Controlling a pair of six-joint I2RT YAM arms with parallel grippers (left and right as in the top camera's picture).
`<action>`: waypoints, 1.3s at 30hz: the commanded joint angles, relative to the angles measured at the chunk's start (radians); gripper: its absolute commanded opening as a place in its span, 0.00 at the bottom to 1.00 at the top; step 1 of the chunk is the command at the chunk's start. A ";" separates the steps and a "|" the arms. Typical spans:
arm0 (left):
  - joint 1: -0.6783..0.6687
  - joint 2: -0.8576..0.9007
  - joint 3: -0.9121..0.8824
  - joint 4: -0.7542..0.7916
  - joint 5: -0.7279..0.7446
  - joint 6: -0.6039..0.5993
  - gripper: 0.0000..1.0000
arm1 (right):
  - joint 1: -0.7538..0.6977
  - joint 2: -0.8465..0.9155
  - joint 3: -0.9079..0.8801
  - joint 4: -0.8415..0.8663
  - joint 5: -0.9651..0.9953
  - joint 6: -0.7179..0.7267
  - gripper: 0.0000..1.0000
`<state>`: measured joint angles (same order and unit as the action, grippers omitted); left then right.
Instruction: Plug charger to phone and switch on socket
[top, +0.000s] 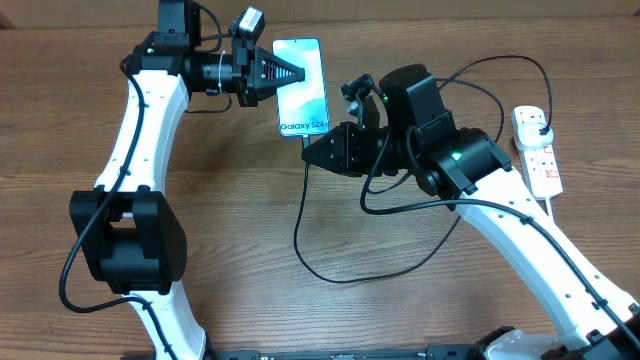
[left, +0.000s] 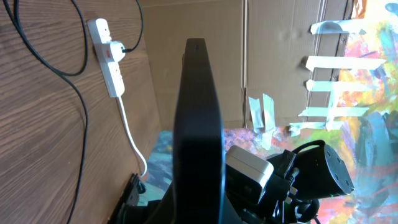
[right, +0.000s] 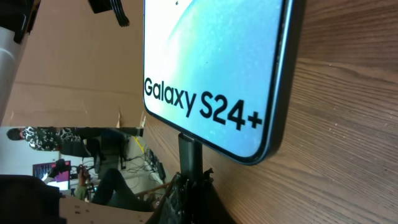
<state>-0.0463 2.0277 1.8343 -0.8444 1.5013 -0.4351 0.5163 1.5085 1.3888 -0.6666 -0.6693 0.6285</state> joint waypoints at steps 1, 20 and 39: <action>-0.047 -0.008 0.025 -0.019 0.081 0.008 0.04 | -0.064 0.018 0.003 0.046 0.088 -0.004 0.04; -0.043 -0.008 0.025 -0.017 0.080 0.010 0.04 | -0.080 0.024 0.003 0.026 0.034 -0.016 0.19; -0.026 0.026 0.018 -0.463 -0.616 0.522 0.04 | -0.164 0.024 0.003 -0.269 0.112 -0.157 0.60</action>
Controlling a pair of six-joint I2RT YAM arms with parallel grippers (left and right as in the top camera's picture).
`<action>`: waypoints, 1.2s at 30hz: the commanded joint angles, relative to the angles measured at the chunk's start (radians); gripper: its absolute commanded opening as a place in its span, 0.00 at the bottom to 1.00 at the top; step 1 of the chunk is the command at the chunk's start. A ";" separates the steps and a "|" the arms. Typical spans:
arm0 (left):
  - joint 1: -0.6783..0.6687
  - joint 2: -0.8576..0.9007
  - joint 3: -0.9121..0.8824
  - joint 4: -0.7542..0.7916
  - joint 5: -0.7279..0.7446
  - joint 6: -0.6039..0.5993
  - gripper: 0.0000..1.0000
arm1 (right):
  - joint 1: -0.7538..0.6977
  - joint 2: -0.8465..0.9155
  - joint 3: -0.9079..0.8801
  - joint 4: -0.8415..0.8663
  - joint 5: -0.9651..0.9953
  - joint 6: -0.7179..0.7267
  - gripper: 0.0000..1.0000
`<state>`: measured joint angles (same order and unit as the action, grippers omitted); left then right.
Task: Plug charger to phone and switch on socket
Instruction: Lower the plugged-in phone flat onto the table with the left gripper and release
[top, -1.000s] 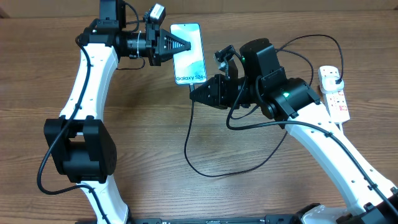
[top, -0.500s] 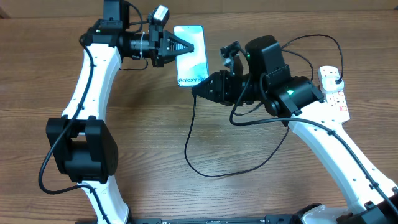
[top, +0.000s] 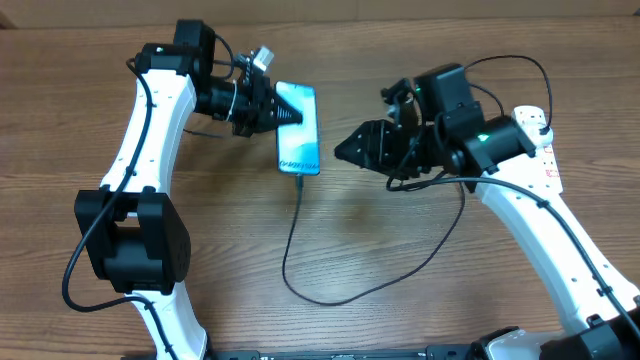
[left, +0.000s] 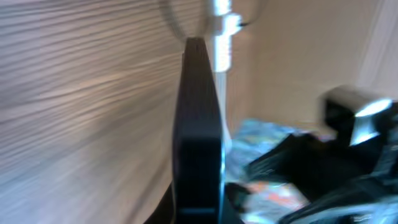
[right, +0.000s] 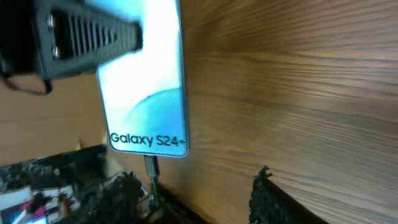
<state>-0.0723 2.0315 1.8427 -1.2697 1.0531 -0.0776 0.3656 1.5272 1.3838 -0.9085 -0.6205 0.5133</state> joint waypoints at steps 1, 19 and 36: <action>0.000 0.029 0.009 -0.050 -0.189 0.178 0.04 | -0.014 0.005 0.008 -0.040 0.076 -0.050 0.61; 0.001 0.322 0.007 -0.045 -0.245 0.231 0.04 | 0.001 0.005 0.008 -0.182 0.203 -0.123 0.69; 0.000 0.418 0.005 -0.034 -0.340 0.227 0.17 | 0.001 0.005 0.008 -0.179 0.220 -0.122 0.76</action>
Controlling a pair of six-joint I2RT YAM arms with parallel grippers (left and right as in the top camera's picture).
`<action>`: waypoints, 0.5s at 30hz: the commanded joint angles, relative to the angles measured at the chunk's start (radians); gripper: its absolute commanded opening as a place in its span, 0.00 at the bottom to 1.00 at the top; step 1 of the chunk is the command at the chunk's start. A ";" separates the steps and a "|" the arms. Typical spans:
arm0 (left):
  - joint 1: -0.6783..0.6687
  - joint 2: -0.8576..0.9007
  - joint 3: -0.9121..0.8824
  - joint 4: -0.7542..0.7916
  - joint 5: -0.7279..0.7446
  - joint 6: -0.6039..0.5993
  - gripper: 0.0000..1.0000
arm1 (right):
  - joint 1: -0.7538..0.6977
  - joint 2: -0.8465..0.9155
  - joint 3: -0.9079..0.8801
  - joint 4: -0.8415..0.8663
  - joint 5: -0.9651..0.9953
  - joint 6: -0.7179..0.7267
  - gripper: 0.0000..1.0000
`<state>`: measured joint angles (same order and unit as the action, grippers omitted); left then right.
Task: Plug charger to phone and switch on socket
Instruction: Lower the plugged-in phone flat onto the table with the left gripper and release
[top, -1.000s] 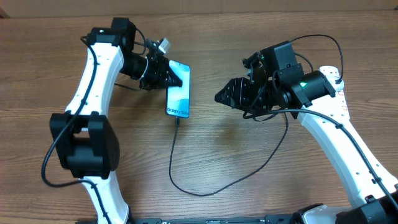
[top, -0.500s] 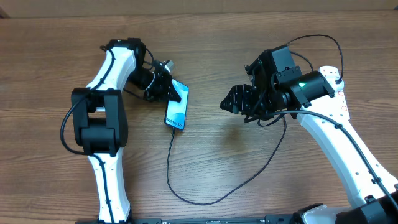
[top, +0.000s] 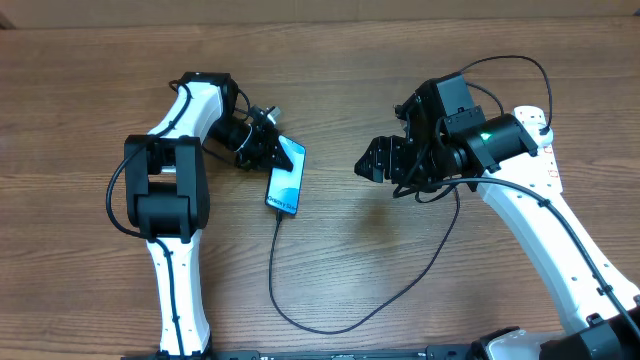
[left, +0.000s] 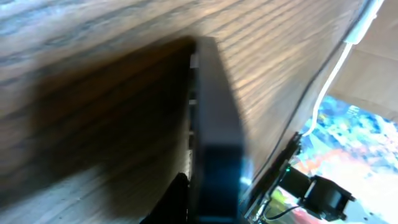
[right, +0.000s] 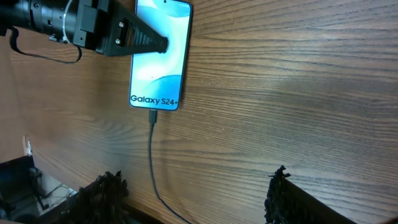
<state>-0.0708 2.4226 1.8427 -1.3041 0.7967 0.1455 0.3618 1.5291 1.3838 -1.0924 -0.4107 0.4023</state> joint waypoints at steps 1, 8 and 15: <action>-0.002 0.027 0.005 0.000 -0.093 0.003 0.19 | 0.005 0.003 0.008 0.006 0.010 -0.011 0.77; -0.002 0.027 0.005 0.005 -0.113 0.003 0.30 | 0.005 0.003 0.008 0.005 0.010 -0.016 0.80; 0.000 0.027 0.005 -0.004 -0.198 -0.042 0.40 | 0.005 0.003 0.008 0.002 0.010 -0.068 0.86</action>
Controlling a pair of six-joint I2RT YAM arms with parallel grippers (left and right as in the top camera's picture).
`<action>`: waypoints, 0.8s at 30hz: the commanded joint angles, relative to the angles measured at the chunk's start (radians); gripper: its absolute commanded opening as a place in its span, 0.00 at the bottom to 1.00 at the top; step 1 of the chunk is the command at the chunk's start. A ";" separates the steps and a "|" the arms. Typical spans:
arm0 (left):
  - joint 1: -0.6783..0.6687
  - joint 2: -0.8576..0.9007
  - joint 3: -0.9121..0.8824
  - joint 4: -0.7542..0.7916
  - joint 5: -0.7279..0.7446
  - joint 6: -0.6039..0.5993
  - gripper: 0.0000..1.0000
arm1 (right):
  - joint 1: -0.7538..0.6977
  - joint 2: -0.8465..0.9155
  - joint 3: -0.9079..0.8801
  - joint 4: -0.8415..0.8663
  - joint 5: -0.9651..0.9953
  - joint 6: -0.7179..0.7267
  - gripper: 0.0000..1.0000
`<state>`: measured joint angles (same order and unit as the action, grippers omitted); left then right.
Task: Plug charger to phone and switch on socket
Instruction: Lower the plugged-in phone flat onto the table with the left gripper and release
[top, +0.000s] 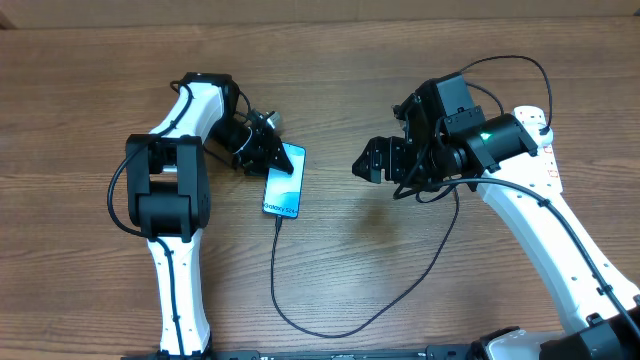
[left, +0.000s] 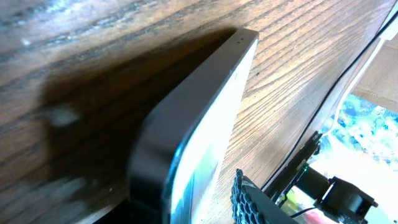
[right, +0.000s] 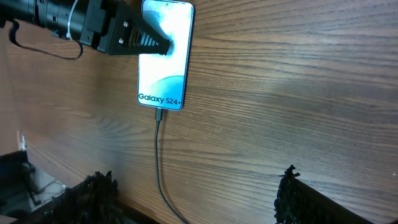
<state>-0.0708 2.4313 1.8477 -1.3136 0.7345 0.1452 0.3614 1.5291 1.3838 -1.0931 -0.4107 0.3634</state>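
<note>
The phone (top: 283, 182) lies screen up on the wooden table, its "Galaxy S24+" screen (right: 163, 62) lit. The black charger cable (top: 290, 305) is plugged into its near end and loops across the table. My left gripper (top: 271, 152) is at the phone's far left corner, open. One finger (left: 249, 198) stands clear of the screen and the other is hidden under the phone's edge (left: 186, 124). My right gripper (top: 366, 165) hovers to the right of the phone, open, with nothing between its fingers (right: 289, 193).
A white power strip (top: 540, 155) lies at the table's right edge with the charger plug (top: 536, 122) in its far socket. The cable (right: 157, 155) loops toward the front, then runs under my right arm. A cardboard wall lines the far edge.
The phone stood on its edge in my left gripper. Now it lies flat, screen up, and the left jaws have opened. My right gripper has barely moved.
First my left gripper held the phone at the far middle while my right gripper was shut on the cable plug at the phone's port. Then the right gripper was open and away, with the cable plugged in. The phone was then lower left, and now lies flat.
</note>
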 joint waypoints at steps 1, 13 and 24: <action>0.001 0.018 0.000 0.005 -0.143 -0.049 0.40 | 0.005 0.003 0.008 0.003 0.010 -0.029 0.86; 0.002 0.018 0.001 0.008 -0.333 -0.195 0.45 | 0.005 0.003 0.008 0.003 0.010 -0.037 0.89; 0.019 -0.011 0.012 0.016 -0.379 -0.205 0.49 | 0.005 0.003 0.008 -0.008 0.011 -0.058 0.90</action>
<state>-0.0704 2.3936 1.8618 -1.3239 0.5396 -0.0532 0.3618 1.5291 1.3838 -1.1019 -0.4103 0.3199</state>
